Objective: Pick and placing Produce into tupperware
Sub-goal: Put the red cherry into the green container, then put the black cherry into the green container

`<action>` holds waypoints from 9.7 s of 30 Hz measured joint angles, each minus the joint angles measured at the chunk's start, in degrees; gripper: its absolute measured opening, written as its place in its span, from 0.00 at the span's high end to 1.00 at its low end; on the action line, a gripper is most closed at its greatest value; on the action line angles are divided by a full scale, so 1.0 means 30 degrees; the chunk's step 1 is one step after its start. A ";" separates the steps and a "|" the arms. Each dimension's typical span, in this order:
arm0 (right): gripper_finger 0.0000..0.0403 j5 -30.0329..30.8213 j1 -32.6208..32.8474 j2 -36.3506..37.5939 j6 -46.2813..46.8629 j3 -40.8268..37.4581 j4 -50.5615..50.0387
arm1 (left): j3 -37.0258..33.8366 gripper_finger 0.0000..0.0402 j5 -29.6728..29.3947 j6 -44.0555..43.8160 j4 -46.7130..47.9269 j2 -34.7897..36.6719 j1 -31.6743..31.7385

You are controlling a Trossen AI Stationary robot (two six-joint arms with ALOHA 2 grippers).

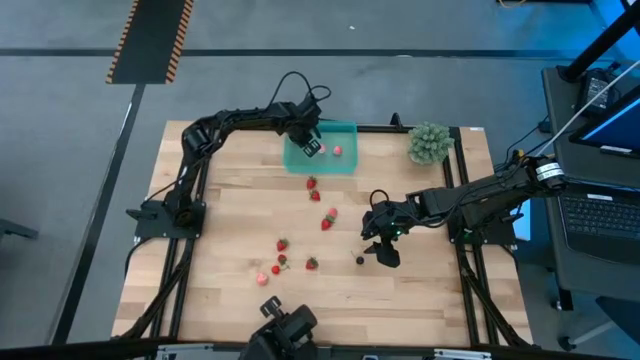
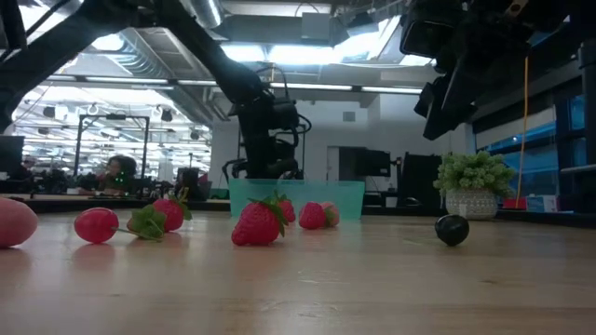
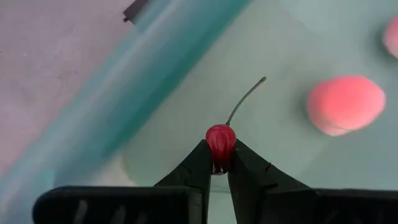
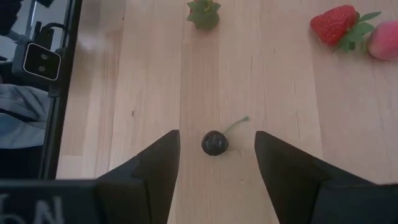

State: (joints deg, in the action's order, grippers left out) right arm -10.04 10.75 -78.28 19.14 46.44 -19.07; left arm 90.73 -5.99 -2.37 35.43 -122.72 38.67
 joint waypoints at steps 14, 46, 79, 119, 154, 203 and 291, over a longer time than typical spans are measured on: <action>0.48 0.0000 -0.0001 0.0000 -0.0022 0.0000 -0.0004 | 0.0098 0.90 -0.0047 0.0017 0.0038 -0.0167 0.0533; 0.48 0.0000 0.0000 0.0000 0.0020 0.0000 -0.0007 | 0.0084 0.68 0.0812 0.0015 0.1038 -0.0153 0.0528; 0.48 -0.0015 0.0006 0.0000 0.0018 0.0000 -0.0029 | 0.3945 0.61 -0.0252 0.0511 0.7988 -0.0109 0.0607; 0.48 0.0203 0.0894 -0.1130 -0.1800 0.0007 0.0219 | -1.1285 0.62 0.2248 -0.4097 0.5932 1.9363 -1.0195; 0.48 0.3481 0.2731 -0.7146 -0.0480 0.1086 0.2025 | -1.3293 0.62 -0.0805 -0.5530 0.3289 2.1325 -1.2674; 0.72 0.4328 -0.1519 -0.7162 -0.4061 0.9966 -0.2925 | -1.3293 0.62 -0.2299 -0.5523 0.3304 2.1321 -1.2674; 0.56 -0.6274 -0.5830 -0.7133 -0.7927 1.2728 0.0734 | -1.3293 1.00 -0.4695 0.8837 -0.7429 1.8651 -1.5413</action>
State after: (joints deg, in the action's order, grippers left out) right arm -28.87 -6.74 -99.68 -4.64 84.62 -16.87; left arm 50.85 -20.08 24.14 13.14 -66.76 -7.57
